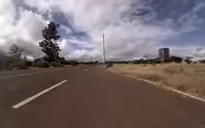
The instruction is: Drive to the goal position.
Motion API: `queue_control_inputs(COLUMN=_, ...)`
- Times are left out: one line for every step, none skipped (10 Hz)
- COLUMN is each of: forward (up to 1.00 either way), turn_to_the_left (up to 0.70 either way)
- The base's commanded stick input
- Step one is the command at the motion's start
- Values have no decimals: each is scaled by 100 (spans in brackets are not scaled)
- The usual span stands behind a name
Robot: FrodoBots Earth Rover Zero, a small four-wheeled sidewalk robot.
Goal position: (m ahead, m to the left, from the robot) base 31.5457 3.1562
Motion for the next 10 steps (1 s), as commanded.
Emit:
queue_control_inputs(forward=70, turn_to_the_left=0)
queue_control_inputs(forward=70, turn_to_the_left=0)
queue_control_inputs(forward=70, turn_to_the_left=0)
queue_control_inputs(forward=70, turn_to_the_left=0)
queue_control_inputs(forward=70, turn_to_the_left=0)
queue_control_inputs(forward=70, turn_to_the_left=0)
queue_control_inputs(forward=70, turn_to_the_left=0)
queue_control_inputs(forward=70, turn_to_the_left=0)
queue_control_inputs(forward=70, turn_to_the_left=0)
queue_control_inputs(forward=70, turn_to_the_left=0)
